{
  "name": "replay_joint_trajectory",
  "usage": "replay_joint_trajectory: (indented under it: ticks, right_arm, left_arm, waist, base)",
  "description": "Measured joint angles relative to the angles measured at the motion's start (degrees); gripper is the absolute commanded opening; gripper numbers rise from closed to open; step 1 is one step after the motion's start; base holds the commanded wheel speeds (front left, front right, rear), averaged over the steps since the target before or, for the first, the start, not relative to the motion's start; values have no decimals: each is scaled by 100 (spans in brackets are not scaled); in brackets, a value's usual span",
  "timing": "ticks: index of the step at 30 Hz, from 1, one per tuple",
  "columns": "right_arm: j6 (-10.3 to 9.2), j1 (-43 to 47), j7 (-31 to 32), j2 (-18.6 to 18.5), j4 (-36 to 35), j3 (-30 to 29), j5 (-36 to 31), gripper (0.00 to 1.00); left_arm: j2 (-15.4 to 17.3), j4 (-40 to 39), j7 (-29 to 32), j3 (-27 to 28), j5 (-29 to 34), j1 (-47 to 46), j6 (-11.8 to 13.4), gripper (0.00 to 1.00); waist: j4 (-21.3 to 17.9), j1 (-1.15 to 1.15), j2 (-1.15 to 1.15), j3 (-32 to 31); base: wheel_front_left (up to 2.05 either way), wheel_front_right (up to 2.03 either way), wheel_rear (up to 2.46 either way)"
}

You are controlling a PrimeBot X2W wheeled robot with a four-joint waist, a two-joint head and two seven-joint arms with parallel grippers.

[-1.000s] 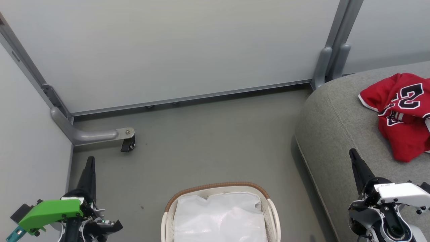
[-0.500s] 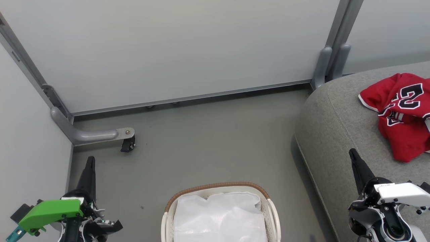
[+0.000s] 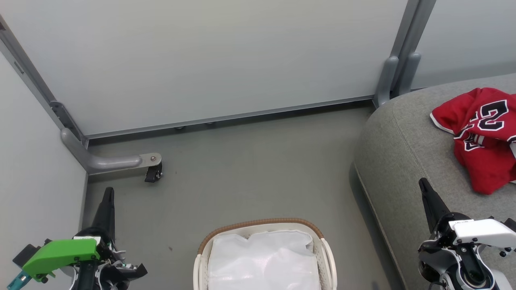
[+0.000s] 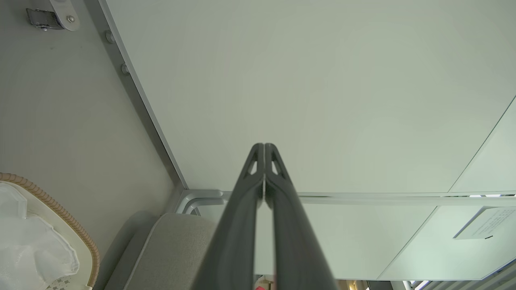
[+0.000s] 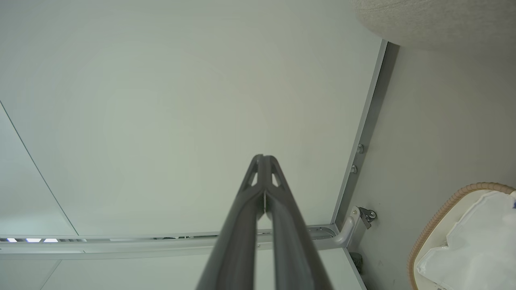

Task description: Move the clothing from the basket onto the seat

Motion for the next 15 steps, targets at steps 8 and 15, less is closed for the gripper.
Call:
replay_joint_trajectory:
  ticks: [8, 15]
  right_arm:
    - [0, 0, 0, 0, 0, 0, 0, 0]
    - [0, 0, 0, 0, 0, 0, 0, 0]
  left_arm:
    - [0, 0, 0, 0, 0, 0, 0, 0]
    - [0, 0, 0, 0, 0, 0, 0, 0]
  waist:
    - [0, 0, 0, 0]
    - [0, 0, 0, 0]
  base:
    - [0, 0, 0]
    - [0, 0, 0]
